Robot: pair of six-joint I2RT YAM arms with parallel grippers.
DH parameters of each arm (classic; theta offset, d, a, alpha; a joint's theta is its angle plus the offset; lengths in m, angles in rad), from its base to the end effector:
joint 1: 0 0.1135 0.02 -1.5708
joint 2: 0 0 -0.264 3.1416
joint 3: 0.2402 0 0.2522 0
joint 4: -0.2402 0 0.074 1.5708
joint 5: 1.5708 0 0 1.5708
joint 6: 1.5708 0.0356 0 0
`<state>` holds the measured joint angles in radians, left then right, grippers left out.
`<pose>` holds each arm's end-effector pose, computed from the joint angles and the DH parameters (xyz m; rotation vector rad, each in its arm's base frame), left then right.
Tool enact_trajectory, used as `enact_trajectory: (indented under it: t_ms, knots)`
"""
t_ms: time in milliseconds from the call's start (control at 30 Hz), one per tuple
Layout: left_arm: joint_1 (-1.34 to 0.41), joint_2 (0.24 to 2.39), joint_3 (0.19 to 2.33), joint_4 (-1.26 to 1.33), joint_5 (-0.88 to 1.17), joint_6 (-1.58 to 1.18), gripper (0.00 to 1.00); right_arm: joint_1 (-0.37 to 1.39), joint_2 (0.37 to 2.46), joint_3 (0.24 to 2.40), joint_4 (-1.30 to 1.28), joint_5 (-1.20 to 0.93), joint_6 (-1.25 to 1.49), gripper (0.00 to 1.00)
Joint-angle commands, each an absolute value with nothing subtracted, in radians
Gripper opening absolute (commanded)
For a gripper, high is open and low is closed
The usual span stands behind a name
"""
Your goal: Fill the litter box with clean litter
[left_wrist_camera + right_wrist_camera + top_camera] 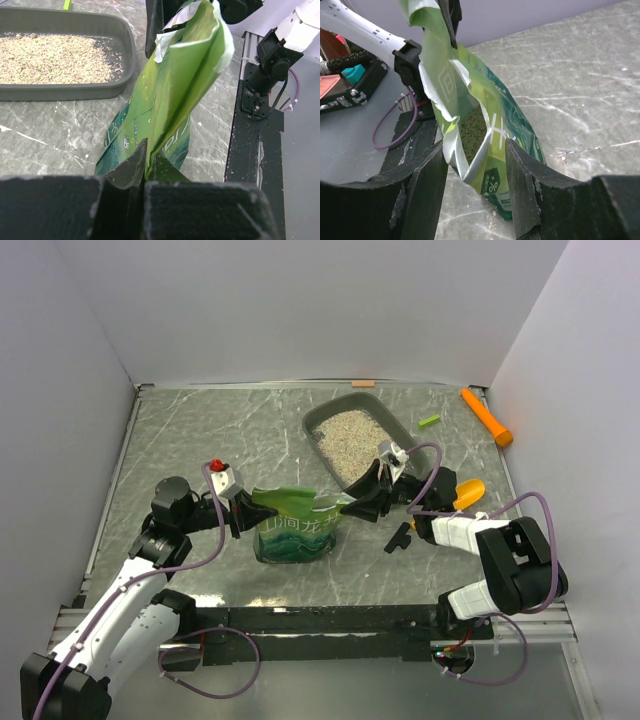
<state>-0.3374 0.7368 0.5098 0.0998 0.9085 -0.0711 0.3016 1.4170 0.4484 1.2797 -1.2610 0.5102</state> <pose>0.1528 -0.0834 0.2821 0.9058 1.5141 -1.0645 0.2273 0.1062 0.2325 -1.0432 1.2853 1.4181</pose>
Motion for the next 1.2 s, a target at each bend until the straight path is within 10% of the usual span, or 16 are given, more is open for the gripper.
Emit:
enact_trajectory:
  t_ms: [0,333,467,800,1167]
  knots:
    - [-0.342,0.726,0.529,0.199,0.93,-0.064,0.01,0.31,1.416,0.498,1.64,-1.287,0.477,0.55]
    - [-0.342,0.721,0.529,0.201,0.93,-0.064,0.01,0.341,1.45,0.515,1.638,-1.312,0.482,0.48]
    - [-0.344,0.71,0.528,0.199,0.93,-0.064,0.01,0.345,1.47,0.529,1.638,-1.293,0.508,0.01]
    - [-0.344,0.69,0.577,0.02,0.833,-0.17,0.01,0.321,1.27,0.466,1.539,-1.246,0.814,0.0]
    - [-0.345,0.565,0.562,-0.104,0.819,-0.57,0.01,0.331,0.895,0.427,0.525,-1.137,0.59,0.0]
